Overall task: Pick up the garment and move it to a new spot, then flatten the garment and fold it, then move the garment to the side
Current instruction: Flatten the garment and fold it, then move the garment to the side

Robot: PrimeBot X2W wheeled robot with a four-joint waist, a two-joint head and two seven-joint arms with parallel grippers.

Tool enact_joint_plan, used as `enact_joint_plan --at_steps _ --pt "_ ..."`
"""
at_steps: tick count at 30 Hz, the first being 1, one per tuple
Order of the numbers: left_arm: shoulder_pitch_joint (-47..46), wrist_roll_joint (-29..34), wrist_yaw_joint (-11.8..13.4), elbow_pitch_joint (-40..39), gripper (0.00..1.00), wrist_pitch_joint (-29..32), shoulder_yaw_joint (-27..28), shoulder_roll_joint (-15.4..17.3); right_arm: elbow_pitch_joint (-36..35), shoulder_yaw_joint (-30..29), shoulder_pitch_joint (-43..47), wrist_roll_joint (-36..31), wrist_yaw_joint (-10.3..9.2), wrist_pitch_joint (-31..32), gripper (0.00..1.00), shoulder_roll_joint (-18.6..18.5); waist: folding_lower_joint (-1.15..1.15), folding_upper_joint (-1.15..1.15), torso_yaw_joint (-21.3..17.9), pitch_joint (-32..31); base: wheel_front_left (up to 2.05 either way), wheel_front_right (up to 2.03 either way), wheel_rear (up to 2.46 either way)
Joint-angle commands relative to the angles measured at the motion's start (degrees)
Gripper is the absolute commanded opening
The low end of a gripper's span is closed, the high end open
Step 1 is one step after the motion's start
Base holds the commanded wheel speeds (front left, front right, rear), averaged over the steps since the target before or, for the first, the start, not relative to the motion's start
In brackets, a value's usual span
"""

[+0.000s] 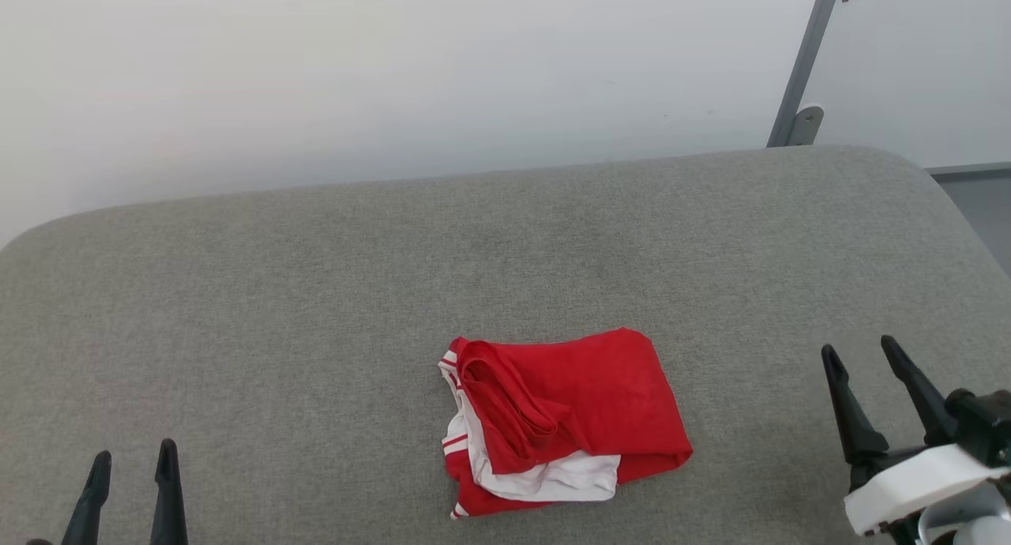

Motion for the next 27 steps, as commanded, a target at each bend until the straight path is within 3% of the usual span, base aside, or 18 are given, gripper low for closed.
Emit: enact_joint_plan --at_steps 1,27 --pt "0.76 0.54 -0.19 0.16 1.0 -0.29 0.33 -0.16 -0.44 -0.57 1.14 -1.07 0.0 -0.28 1.0 0.68 0.0 0.0 0.1 -0.13 0.0 0.0 0.0" --pt "0.79 2.42 -0.19 0.25 1.0 -0.29 -0.84 -0.91 -1.88 -1.48 3.47 -2.21 0.0 -0.28 1.0 3.43 0.0 0.0 1.11 -0.11 0.0 0.0 0.0"
